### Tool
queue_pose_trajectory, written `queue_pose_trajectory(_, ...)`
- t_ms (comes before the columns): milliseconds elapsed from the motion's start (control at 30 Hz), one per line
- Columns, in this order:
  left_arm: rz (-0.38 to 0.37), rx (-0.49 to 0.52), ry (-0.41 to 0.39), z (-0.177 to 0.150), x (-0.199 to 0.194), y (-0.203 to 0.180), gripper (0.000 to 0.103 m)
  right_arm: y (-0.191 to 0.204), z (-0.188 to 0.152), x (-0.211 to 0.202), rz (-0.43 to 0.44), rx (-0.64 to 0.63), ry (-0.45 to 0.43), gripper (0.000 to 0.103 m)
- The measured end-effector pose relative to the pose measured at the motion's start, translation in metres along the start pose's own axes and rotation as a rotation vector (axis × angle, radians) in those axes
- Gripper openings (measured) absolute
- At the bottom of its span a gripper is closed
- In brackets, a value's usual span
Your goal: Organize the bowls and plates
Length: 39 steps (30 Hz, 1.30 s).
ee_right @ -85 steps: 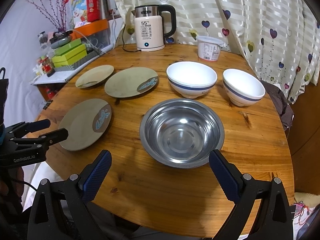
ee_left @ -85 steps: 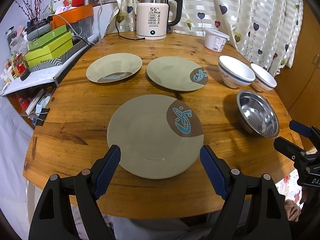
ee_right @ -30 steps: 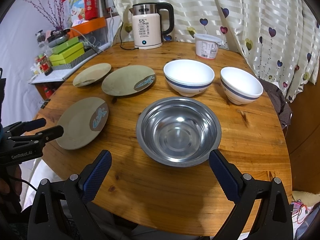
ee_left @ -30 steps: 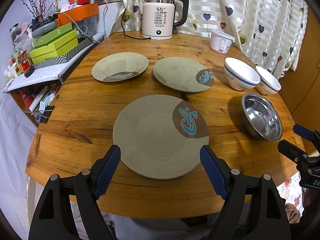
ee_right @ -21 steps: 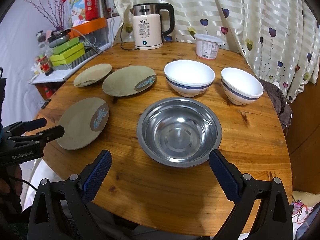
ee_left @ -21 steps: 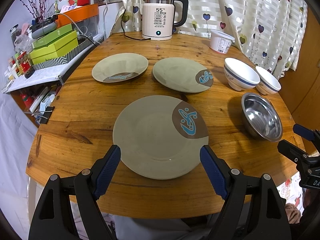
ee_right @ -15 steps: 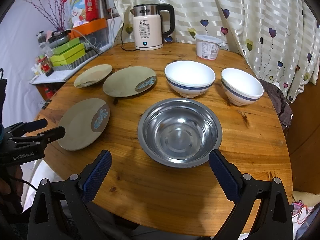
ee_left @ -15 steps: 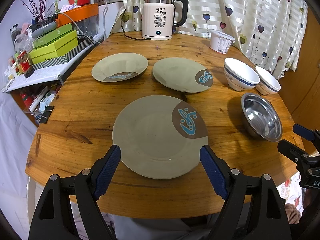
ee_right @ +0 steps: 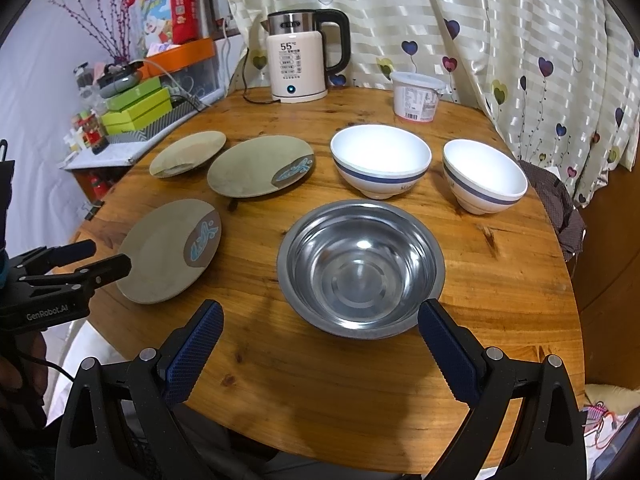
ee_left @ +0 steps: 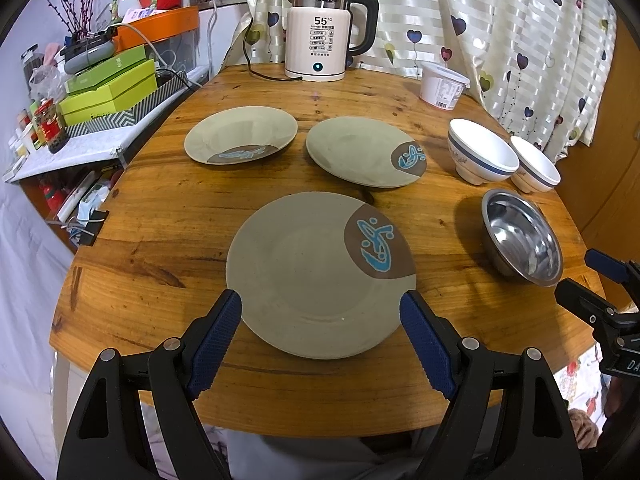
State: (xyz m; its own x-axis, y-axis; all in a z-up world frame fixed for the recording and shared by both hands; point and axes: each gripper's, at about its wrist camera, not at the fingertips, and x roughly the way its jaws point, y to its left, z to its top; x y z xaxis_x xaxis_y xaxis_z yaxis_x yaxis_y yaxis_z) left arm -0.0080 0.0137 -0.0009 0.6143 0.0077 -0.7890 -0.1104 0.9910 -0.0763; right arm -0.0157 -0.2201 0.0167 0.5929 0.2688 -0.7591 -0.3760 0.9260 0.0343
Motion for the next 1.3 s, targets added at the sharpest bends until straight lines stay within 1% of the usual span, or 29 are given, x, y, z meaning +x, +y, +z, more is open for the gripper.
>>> queue_pose_trajectory(600, 0.003, -0.018, -0.002, 0.003, 0.001, 0.005, 0.082, 0.006, 0.009, -0.001, 0.007, -0.019, -0.033, 0.098)
queue_pose_trajectory(900, 0.006, -0.039, -0.005, 0.008, 0.003, 0.014, 0.082, 0.016, 0.017, 0.002, 0.049, -0.044, -0.027, 0.098)
queue_pose_trajectory(1300, 0.008, -0.062, 0.004, 0.014, 0.009, 0.026, 0.082, 0.034, 0.031, 0.010, 0.073, -0.101, -0.019, 0.098)
